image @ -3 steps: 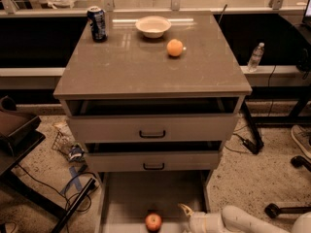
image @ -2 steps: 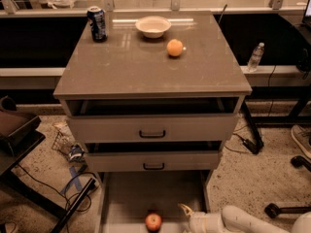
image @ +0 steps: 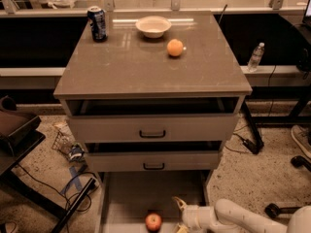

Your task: Pick apple from bottom drawer and place on counter

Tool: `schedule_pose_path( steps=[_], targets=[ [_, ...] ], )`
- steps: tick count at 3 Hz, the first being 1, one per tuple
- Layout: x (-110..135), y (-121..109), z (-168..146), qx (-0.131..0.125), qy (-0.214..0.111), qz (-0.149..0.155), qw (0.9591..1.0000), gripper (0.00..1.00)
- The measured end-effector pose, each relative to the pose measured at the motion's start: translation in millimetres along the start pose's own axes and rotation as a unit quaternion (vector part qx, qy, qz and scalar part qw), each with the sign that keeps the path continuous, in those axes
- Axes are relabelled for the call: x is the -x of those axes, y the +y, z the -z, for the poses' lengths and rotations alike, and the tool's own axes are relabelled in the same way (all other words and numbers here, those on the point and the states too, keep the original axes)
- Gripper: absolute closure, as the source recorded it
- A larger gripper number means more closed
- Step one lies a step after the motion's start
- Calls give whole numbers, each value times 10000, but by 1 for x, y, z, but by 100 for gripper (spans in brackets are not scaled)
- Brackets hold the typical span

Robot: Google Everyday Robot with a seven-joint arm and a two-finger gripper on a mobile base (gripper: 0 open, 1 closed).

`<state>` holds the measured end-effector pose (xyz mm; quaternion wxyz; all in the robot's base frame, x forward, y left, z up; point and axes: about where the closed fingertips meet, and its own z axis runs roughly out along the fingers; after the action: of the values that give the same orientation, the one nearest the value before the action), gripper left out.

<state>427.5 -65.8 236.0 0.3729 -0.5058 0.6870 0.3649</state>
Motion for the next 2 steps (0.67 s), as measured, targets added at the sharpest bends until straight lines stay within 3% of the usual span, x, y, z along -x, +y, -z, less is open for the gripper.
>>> schedule_pose_path(
  steps=[2],
  targets=[
    [6,-17,-32,6,-89,191,9998,0]
  ],
)
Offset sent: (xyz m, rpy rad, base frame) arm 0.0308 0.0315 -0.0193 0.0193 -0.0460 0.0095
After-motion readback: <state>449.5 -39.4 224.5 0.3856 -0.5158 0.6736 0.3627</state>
